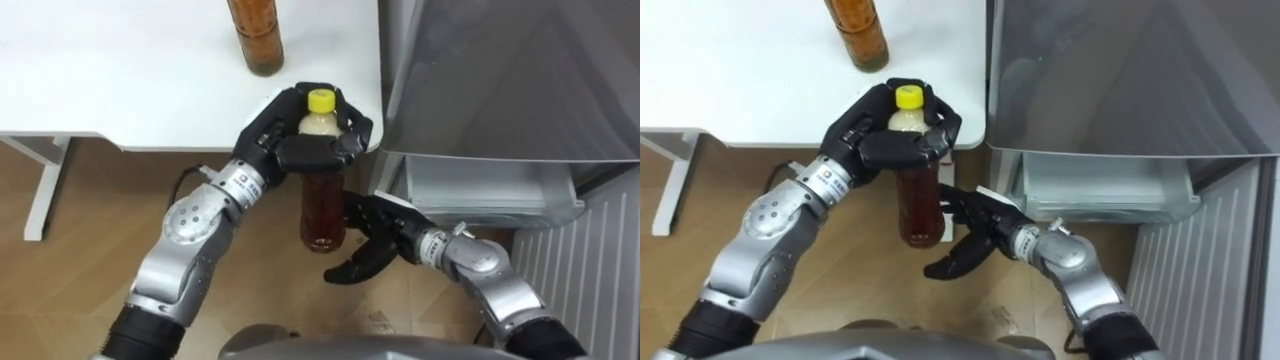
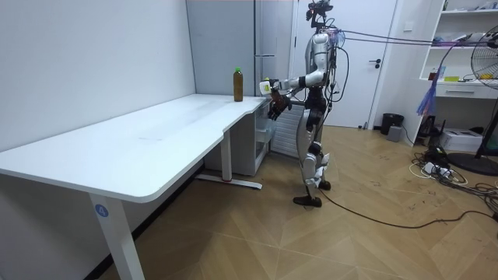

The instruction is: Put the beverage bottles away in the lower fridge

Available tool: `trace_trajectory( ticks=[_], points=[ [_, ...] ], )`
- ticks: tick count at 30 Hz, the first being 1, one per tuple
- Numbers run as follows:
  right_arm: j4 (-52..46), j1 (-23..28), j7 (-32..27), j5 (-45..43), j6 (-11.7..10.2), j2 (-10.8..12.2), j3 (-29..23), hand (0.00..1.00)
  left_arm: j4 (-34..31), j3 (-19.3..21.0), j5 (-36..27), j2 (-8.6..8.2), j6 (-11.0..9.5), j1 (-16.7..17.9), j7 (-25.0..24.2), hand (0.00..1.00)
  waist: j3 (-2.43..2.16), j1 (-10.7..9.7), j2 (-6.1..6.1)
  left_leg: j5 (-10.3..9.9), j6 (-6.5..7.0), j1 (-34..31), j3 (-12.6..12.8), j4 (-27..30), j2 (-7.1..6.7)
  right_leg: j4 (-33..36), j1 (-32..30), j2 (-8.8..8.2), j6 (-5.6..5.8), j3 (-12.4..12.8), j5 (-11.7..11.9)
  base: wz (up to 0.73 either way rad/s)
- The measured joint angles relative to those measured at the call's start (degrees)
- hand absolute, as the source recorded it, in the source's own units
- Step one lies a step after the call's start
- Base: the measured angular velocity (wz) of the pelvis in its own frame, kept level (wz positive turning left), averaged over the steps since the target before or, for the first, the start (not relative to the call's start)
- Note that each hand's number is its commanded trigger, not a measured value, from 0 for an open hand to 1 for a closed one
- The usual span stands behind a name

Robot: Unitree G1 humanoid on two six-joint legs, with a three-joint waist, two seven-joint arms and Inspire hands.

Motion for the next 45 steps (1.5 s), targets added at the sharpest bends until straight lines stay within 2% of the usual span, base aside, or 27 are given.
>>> trace_trajectory(
  ticks=[8, 14, 19, 27, 29, 30, 35, 41, 45],
  points=[
    [0.0, 0.0, 4.0, 5.7, 1.1, 0.5, 1.4, 0.0, 0.1, -1.6, 0.6, -0.01, 0.0, 0.1, -1.5, 1.0, -0.13, -0.1, -0.59, 0.0, 0.0, 0.1, -0.1, 0.0, 0.05, 0.0, 0.2, 0.0, 0.01, -0.2, 0.0, 0.0],
    [0.4, 0.2, 6.2, 10.7, 2.4, -0.3, 3.5, 0.0, 0.2, -2.8, 2.3, 0.22, 0.3, 0.2, -3.1, 1.0, -0.11, 0.1, -1.12, 0.0, 0.0, 0.3, 0.1, 0.0, 0.04, 0.1, -0.1, -0.06, 0.08, 0.0, 0.0, -0.01],
    [0.4, 0.1, 7.4, 14.4, 2.4, -0.6, 4.7, 0.0, 0.2, -4.2, 4.6, 0.49, 0.3, 0.2, -3.2, 1.0, 0.08, 0.0, -1.76, 0.0, 0.0, 0.2, 0.1, 0.1, 0.03, 0.0, 0.1, -0.02, 0.08, 0.1, 0.0, 0.0],
    [0.4, 0.1, 7.8, 15.2, 2.4, -1.6, 6.2, 0.0, 0.2, -5.6, 4.7, 1.18, 0.3, 0.3, -2.8, 1.0, 0.06, -0.1, -2.07, 0.0, 0.0, -1.0, 0.3, 1.0, -0.01, 0.0, -0.2, -0.02, 0.08, 0.1, 0.1, 0.01],
    [0.4, 0.1, 8.1, 15.2, 2.4, -1.8, 6.3, 0.51, 0.2, -5.9, 4.7, 1.18, 0.3, 0.3, -2.7, 1.0, 0.05, -0.1, -2.05, 0.0, 0.0, -1.3, 0.6, 1.3, 0.03, 0.0, -0.3, -0.02, 0.08, 0.1, 0.1, 0.04],
    [0.4, 0.1, 8.1, 15.4, 2.4, -1.9, 6.3, 1.0, 0.2, -6.0, 4.7, 1.19, 0.3, 0.3, -2.7, 1.0, 0.04, -0.1, -2.03, 0.0, 0.01, -1.5, 0.8, 1.6, 0.03, 0.0, -0.3, -0.03, 0.08, 0.1, 0.1, 0.0],
    [0.4, 0.3, 8.3, 16.5, 2.4, -3.0, 7.1, 1.0, 0.2, -7.2, 4.7, 1.64, 0.3, 0.3, -2.4, 1.0, -0.05, -0.1, -1.88, 0.0, 0.01, -1.7, 1.1, 2.1, 0.06, 0.0, -0.3, -0.05, 0.08, 0.4, 0.1, -0.01],
    [0.4, 0.2, 8.7, 16.5, 2.4, -4.1, 8.4, 1.0, 0.2, -9.2, 4.7, 2.37, 0.3, 0.3, -2.0, 1.0, -0.69, 0.0, -0.8, 0.1, 0.14, -1.5, 1.5, 2.2, 0.07, 0.0, -0.3, -0.06, 0.08, 1.4, 0.0, -0.06],
    [0.4, 0.2, 9.5, 16.4, 2.2, -4.4, 9.1, 1.0, 0.2, -9.8, 3.9, 2.38, 0.3, 0.3, -1.9, 1.0, -0.64, -0.1, -0.79, 0.3, 0.17, -1.5, 1.6, 2.3, 0.09, 0.0, -0.4, -0.05, 0.08, 1.5, 0.0, 0.0]
  ],
)
